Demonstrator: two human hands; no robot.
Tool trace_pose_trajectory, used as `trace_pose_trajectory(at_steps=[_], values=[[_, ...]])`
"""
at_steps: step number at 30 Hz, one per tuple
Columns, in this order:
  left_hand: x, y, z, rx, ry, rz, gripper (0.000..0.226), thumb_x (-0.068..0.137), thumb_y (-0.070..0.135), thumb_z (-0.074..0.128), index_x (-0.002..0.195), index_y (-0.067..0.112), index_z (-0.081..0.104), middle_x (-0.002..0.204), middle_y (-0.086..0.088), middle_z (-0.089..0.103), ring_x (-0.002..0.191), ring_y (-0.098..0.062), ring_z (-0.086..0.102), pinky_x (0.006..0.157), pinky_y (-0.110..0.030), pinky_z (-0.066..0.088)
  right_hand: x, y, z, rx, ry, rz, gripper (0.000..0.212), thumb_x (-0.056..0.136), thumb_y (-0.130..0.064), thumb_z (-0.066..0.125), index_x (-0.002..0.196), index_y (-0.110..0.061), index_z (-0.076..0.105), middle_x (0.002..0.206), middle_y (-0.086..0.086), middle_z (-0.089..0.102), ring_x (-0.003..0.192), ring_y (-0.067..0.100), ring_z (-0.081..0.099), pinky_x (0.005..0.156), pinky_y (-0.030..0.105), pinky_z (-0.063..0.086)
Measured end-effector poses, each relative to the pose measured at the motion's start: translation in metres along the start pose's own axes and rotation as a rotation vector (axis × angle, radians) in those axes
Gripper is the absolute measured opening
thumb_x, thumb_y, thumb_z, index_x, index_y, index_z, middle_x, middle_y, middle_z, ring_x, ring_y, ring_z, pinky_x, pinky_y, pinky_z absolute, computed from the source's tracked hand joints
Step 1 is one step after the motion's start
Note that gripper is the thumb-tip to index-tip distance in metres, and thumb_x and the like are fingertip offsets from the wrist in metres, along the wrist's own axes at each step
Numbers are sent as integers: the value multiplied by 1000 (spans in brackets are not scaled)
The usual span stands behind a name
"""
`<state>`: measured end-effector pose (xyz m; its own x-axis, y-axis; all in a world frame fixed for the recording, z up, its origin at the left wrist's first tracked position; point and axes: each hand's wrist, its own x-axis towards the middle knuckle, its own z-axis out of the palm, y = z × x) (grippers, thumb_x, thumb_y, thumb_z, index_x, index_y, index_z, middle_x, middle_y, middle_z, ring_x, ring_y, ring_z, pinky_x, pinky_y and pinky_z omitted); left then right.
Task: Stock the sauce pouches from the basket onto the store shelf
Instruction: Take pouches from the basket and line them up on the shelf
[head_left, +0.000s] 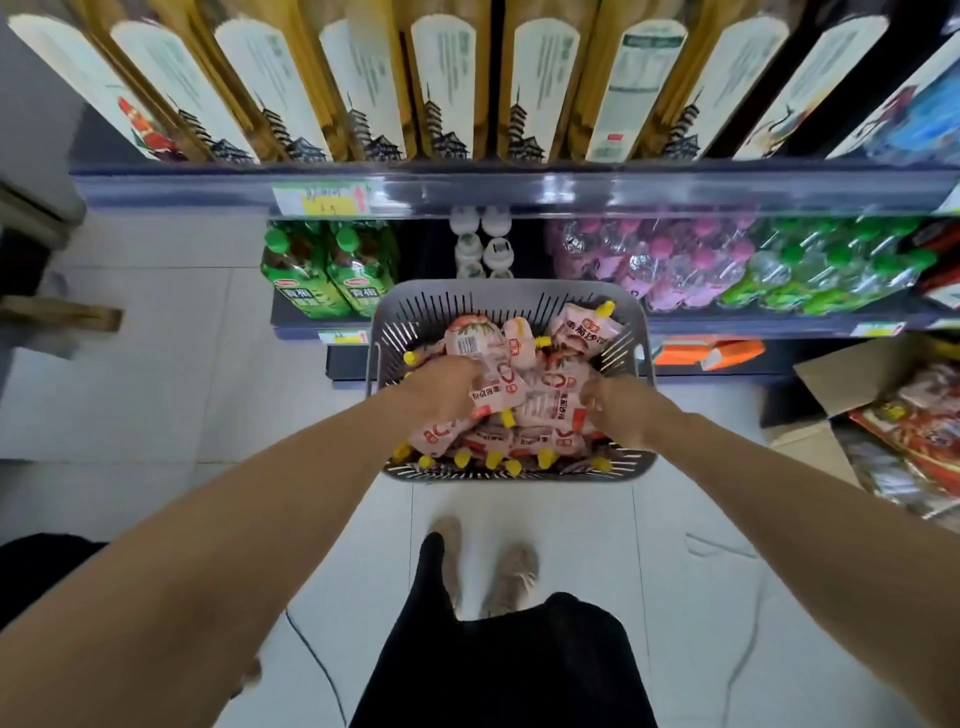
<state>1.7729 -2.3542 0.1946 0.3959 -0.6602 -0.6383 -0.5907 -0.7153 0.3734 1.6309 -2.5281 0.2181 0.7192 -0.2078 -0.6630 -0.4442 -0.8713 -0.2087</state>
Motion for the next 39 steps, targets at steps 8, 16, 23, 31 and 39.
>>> trace_pose_trajectory(at_steps=[8, 16, 23, 31, 39], values=[[39, -12, 46, 465, 50, 98, 52, 91, 15, 50, 141, 12, 34, 143, -16, 36, 131, -30, 36, 104, -43, 34, 48, 19, 46, -50, 84, 40, 47, 90, -6, 47, 136, -16, 45, 140, 16, 41, 124, 32, 47, 104, 38, 42], [59, -16, 71, 572, 197, 153, 56, 86, 1, 47, 139, 9, 31, 146, -15, 29, 137, -32, 25, 113, -43, 25, 69, 32, 69, -215, 111, 119, 66, 84, -18, 62, 142, -25, 30, 144, 15, 38, 128, 36, 37, 106, 46, 36], [62, -5, 69, 654, 158, 114, 51, 83, 1, 52, 131, 2, 36, 131, -22, 47, 122, -37, 43, 100, -49, 37, 72, 31, 55, 8, 171, 49, 56, 82, 0, 58, 134, -19, 51, 127, 14, 55, 113, 30, 55, 96, 38, 49], [61, -9, 71, 605, 188, 85, 63, 81, 14, 60, 136, 9, 29, 137, -18, 38, 127, -34, 38, 95, -51, 41, 73, 23, 50, 172, 264, -18, 36, 83, 4, 54, 115, -7, 65, 115, 17, 63, 105, 32, 59, 92, 37, 50], [57, -15, 61, 532, 235, 97, 40, 90, 9, 43, 130, 4, 39, 135, -18, 49, 126, -32, 46, 98, -43, 42, 65, 11, 40, 248, 334, -37, 29, 83, -2, 63, 111, -6, 68, 117, 17, 61, 109, 32, 56, 89, 30, 45]])
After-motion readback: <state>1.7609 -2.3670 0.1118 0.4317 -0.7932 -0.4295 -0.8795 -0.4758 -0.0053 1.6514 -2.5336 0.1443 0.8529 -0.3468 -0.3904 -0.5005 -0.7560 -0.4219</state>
